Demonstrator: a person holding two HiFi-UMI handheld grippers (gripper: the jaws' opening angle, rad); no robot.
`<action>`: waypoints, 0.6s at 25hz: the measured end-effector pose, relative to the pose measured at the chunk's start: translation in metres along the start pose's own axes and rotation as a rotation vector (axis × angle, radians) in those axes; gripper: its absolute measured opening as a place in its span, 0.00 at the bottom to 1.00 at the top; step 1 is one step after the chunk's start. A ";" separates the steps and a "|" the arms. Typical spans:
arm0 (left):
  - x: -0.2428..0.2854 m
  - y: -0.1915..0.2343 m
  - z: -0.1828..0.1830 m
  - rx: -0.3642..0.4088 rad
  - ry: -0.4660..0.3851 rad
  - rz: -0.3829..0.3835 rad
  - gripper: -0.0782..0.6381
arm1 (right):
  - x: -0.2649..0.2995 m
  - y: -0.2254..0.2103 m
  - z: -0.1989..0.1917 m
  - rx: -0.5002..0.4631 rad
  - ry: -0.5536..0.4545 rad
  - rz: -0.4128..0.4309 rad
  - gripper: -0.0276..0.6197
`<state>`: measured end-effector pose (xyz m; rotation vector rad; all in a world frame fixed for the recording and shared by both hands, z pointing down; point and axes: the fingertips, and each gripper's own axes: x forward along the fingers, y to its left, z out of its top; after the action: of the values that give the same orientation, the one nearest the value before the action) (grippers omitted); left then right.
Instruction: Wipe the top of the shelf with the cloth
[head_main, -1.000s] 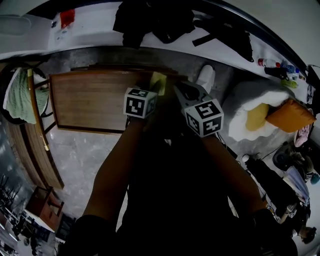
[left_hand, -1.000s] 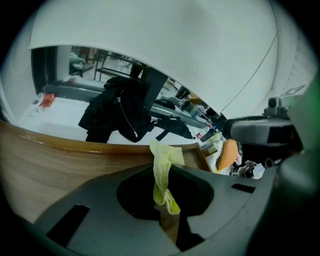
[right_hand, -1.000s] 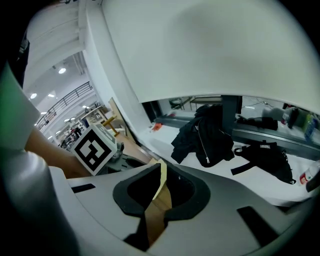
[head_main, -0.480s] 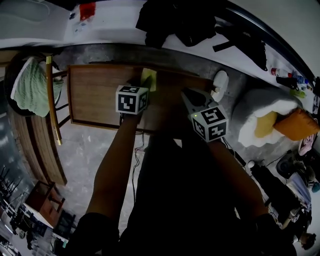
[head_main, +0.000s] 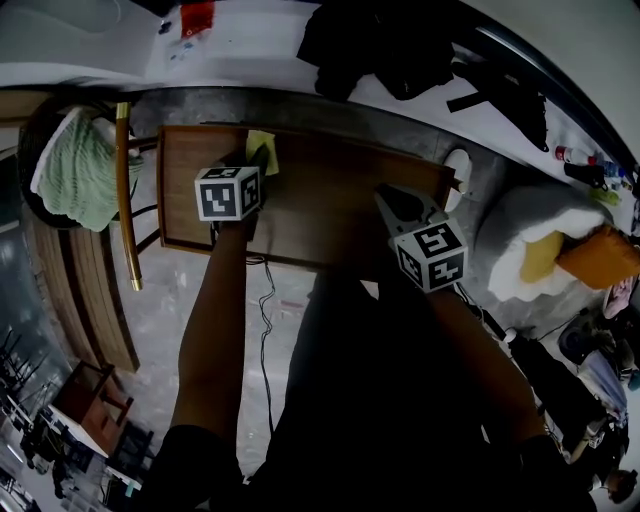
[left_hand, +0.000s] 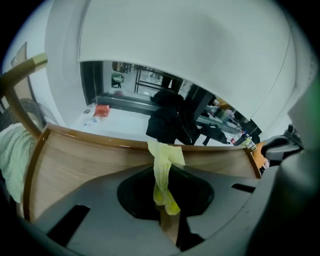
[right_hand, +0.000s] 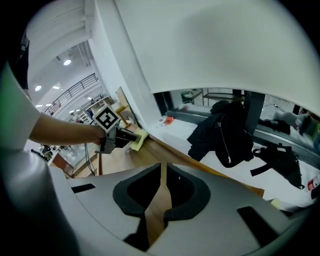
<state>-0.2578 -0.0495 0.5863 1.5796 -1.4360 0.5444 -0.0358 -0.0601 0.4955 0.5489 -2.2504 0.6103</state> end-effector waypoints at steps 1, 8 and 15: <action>-0.003 0.010 0.001 -0.001 -0.002 0.014 0.16 | 0.002 0.001 0.001 -0.002 0.003 0.001 0.11; -0.024 0.076 0.005 -0.037 -0.025 0.097 0.16 | 0.015 0.018 0.003 0.003 0.010 0.017 0.11; -0.043 0.134 0.011 -0.085 -0.051 0.167 0.16 | 0.023 0.032 0.002 -0.023 0.030 0.035 0.11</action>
<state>-0.3967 -0.0237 0.5894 1.4240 -1.6185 0.5359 -0.0687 -0.0407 0.5027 0.4864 -2.2399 0.6056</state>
